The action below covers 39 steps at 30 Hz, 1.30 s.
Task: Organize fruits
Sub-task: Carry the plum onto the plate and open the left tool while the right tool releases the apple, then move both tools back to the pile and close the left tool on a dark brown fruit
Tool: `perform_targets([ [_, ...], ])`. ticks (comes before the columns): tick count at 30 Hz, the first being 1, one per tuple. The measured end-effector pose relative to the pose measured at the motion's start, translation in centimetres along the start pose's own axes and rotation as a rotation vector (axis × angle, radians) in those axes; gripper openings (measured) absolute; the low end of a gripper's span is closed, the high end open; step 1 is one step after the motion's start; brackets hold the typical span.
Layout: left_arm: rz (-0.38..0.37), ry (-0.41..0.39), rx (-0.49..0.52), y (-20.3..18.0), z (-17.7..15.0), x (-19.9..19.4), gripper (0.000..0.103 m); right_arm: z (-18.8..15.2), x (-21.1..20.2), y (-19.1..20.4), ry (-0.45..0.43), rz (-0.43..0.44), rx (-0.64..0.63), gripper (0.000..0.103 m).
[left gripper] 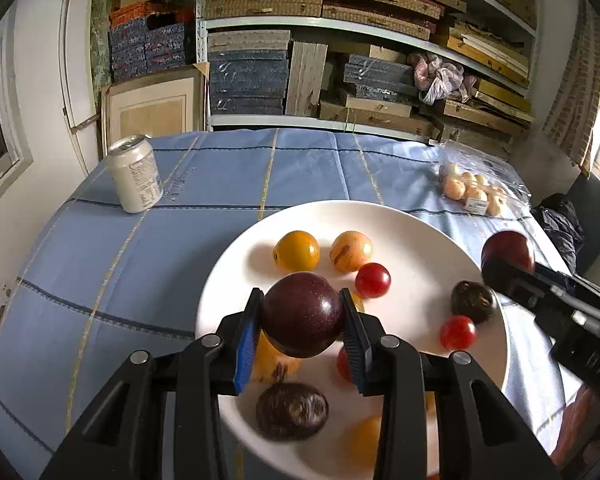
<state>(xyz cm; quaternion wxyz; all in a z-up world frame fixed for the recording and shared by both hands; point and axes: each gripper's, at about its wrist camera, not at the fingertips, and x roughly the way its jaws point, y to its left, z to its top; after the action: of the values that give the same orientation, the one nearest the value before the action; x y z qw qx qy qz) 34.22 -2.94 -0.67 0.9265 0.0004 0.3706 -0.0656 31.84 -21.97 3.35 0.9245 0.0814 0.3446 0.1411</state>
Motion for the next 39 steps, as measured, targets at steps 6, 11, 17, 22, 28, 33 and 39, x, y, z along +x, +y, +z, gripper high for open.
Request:
perform_targets([
  [6,0.037,-0.005,0.044,-0.4,0.1,1.2,0.038,-0.2,1.9,0.1,0.03,-0.03,-0.04,0.04],
  [11,0.046,-0.015,0.054,-0.4,0.4,1.5,0.038,-0.8,2.5,0.7,0.05,-0.039,-0.075,0.04],
  [17,0.041,-0.008,0.06,-0.1,0.5,2.1,0.038,-1.3,3.5,0.9,0.077,-0.051,-0.09,0.04],
  [22,0.038,-0.002,0.043,0.2,0.7,2.1,0.039,-1.4,3.7,1.0,0.085,-0.05,-0.089,0.042],
  [28,0.04,-0.051,0.042,0.0,0.8,0.9,0.067,-0.9,2.6,0.8,0.048,-0.052,-0.088,0.055],
  [33,0.021,-0.074,0.013,0.5,1.7,-1.1,0.067,0.2,-0.4,0.8,-0.023,-0.014,-0.048,0.055],
  [39,-0.003,-0.15,-0.003,0.7,2.0,-7.4,0.07,1.1,-8.9,2.2,-0.2,0.036,-0.055,0.072],
])
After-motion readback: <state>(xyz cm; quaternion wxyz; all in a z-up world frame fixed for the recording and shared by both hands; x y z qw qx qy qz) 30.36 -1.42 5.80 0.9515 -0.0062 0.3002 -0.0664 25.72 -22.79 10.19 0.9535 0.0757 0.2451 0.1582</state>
